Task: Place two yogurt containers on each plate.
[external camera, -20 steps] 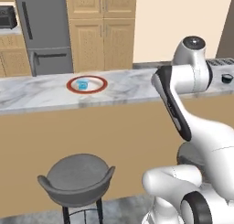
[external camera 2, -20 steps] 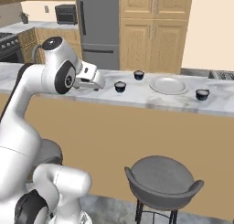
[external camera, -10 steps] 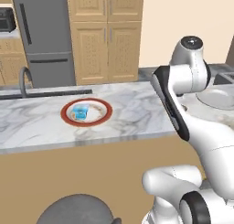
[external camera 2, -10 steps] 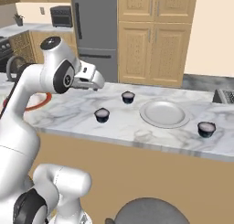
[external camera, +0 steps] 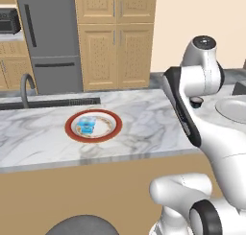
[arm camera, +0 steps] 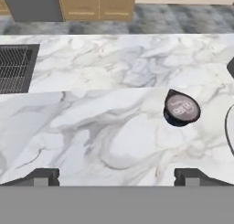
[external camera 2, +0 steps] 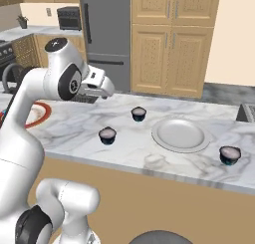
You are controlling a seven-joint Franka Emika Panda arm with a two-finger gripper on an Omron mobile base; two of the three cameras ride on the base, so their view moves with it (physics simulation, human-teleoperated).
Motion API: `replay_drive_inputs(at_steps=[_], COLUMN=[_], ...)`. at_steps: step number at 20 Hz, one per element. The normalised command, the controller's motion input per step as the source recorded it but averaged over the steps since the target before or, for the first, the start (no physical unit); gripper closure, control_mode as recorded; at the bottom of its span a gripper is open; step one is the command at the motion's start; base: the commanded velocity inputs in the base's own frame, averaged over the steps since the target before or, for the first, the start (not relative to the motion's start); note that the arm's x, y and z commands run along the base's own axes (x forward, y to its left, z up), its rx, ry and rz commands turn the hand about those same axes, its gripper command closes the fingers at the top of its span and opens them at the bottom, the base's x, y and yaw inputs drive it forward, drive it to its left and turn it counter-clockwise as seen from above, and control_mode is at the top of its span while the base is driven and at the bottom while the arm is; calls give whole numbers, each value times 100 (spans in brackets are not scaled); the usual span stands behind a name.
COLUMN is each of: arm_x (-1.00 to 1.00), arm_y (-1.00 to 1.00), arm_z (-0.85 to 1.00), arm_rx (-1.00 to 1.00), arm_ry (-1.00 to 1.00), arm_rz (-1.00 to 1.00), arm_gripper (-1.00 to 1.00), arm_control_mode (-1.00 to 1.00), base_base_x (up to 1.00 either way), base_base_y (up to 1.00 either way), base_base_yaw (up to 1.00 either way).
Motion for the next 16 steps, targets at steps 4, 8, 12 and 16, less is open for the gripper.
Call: replay_drive_inputs(at_steps=[4, 8, 12, 16], arm_x=[-34, -1, 24, 38], arm_y=[-18, -17, -26, -31], arm_z=[0, -2, -30, -5], arm_rx=[0, -4, 1, 1], arm_ry=[5, 47, 41, 52], arm_rz=[-3, -24, -2, 0], arm_gripper=[-100, -100, -100, -100], arm_control_mode=[-100, -100, -100, -100], base_base_x=[0, 0, 0, 0], base_base_y=[0, 0, 0, 0], base_base_yaw=[0, 0, 0, 0])
